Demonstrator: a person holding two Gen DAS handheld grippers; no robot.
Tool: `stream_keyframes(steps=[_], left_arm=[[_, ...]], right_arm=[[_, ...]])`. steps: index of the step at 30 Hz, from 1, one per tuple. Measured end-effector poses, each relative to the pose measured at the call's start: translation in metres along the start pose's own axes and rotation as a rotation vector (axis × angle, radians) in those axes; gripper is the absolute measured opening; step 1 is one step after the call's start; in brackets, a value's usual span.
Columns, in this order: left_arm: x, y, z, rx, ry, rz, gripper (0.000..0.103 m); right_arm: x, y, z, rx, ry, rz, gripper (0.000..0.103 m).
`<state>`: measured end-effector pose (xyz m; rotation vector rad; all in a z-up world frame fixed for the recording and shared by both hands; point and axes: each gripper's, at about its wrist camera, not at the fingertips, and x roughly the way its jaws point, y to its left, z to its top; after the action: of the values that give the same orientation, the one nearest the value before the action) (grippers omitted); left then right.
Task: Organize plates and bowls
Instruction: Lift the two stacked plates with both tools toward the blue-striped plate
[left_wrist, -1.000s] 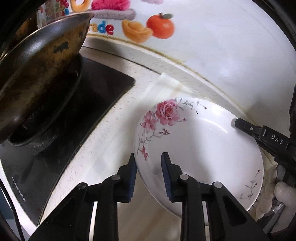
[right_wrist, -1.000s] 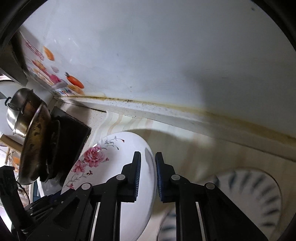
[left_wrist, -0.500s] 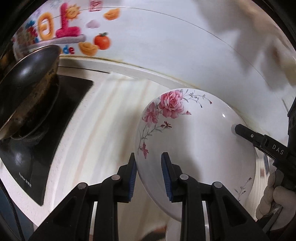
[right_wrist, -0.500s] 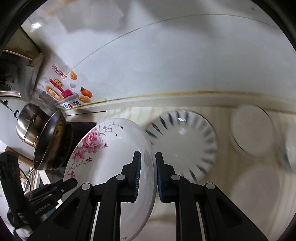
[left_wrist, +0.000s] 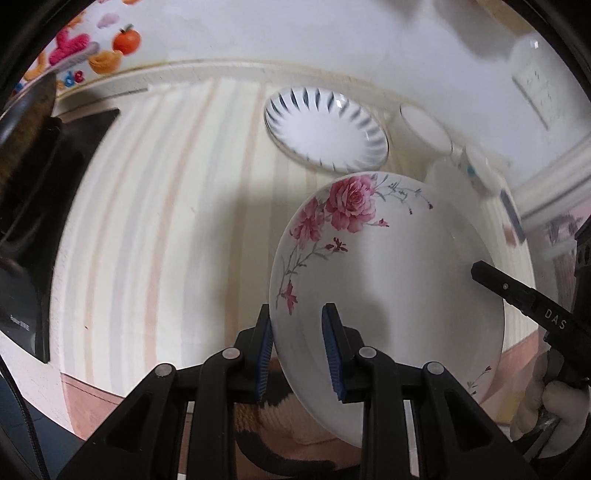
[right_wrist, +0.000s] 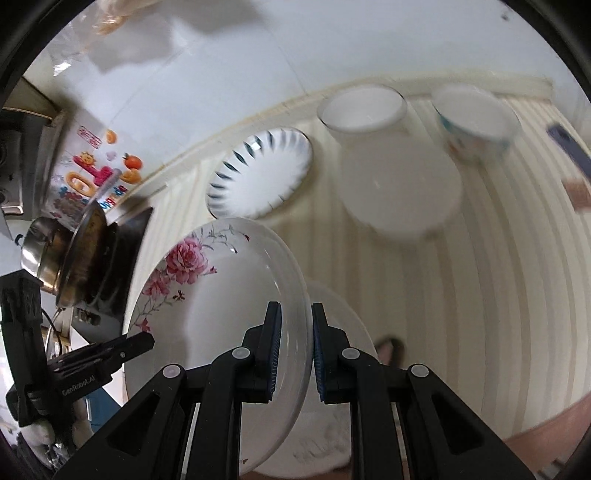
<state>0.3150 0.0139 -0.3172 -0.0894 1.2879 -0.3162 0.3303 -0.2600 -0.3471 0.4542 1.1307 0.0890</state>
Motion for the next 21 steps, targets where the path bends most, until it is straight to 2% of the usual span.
stream_keyframes(steps=[9,21], left_arm=[[0.024,-0.014,-0.026,0.052,0.073,0.049,0.024],[0.038,-0.018,-0.032,0.074,0.106,0.09,0.024]], right_arm=[[0.017,-0.023,-0.036,0.031,0.038,-0.03,0.018],[0.031,-0.019,-0.037,0.013,0.059,-0.061,0.018]])
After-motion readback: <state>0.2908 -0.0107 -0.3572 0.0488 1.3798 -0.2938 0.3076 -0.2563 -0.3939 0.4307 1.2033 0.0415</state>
